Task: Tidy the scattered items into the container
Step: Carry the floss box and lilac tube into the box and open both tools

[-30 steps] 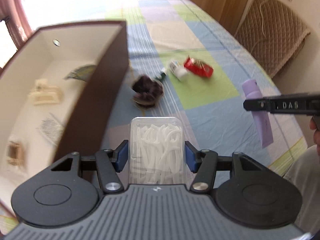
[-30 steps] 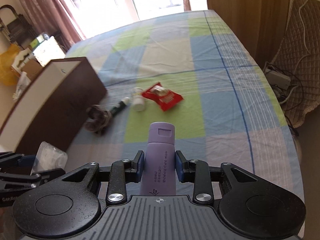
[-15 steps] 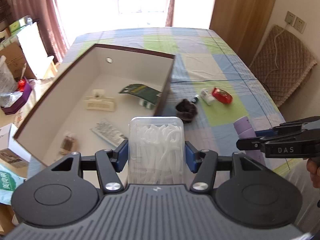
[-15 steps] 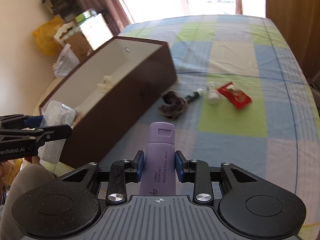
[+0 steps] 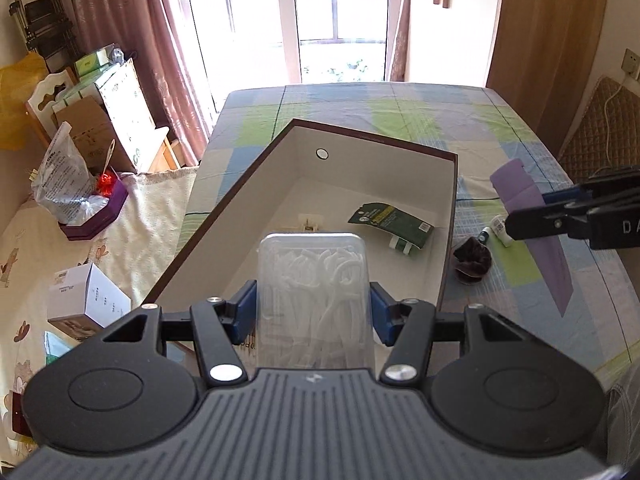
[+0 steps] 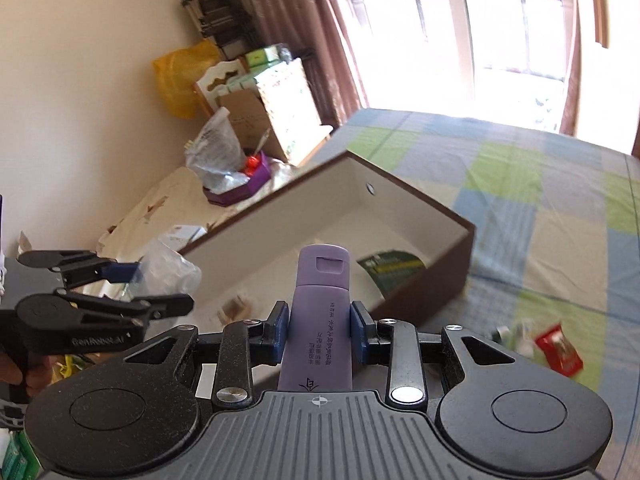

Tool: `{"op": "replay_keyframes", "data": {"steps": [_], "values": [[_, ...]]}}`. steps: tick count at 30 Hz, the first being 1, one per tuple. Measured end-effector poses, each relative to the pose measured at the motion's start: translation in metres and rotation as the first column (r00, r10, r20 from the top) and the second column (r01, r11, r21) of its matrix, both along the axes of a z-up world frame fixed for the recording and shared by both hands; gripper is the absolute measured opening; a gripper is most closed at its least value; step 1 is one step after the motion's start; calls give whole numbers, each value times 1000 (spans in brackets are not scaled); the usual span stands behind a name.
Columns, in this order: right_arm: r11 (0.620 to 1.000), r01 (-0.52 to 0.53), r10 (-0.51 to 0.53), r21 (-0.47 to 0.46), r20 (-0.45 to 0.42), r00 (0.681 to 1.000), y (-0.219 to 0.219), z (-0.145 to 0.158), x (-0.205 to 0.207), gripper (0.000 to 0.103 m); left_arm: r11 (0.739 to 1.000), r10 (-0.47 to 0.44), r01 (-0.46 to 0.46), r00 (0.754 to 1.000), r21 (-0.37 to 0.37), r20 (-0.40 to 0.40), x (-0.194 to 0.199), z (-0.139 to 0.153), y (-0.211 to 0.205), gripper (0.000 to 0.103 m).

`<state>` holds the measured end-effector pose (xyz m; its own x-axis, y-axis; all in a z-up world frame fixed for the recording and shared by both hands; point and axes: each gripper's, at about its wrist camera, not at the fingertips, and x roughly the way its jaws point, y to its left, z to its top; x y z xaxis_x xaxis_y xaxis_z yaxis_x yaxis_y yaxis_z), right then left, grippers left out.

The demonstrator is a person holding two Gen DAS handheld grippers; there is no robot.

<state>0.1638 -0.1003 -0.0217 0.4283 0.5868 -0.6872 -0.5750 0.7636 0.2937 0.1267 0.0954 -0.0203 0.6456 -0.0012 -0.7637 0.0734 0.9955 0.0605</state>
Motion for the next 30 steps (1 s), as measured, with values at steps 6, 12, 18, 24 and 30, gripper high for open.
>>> {"op": "replay_keyframes", "data": {"steps": [6, 12, 18, 24, 30], "values": [[998, -57, 57, 5, 6, 998, 27, -4, 17, 35, 1000, 20, -20, 1000, -10, 0, 5, -3, 10, 53], [997, -68, 68, 24, -8, 998, 46, -13, 35, 35, 999, 33, -33, 999, -14, -2, 14, -8, 17, 53], [998, -67, 67, -1, -34, 997, 58, -28, 52, 35, 999, 43, -43, 999, -26, -15, 26, -17, 25, 53], [999, -36, 35, -15, -73, 997, 64, -51, 69, 35, 998, 47, -48, 999, -46, -19, 43, -27, 29, 53], [998, -29, 23, -53, -114, 993, 71, -76, 84, 35, 996, 61, -65, 997, -67, -55, 57, -44, 25, 53]]}}
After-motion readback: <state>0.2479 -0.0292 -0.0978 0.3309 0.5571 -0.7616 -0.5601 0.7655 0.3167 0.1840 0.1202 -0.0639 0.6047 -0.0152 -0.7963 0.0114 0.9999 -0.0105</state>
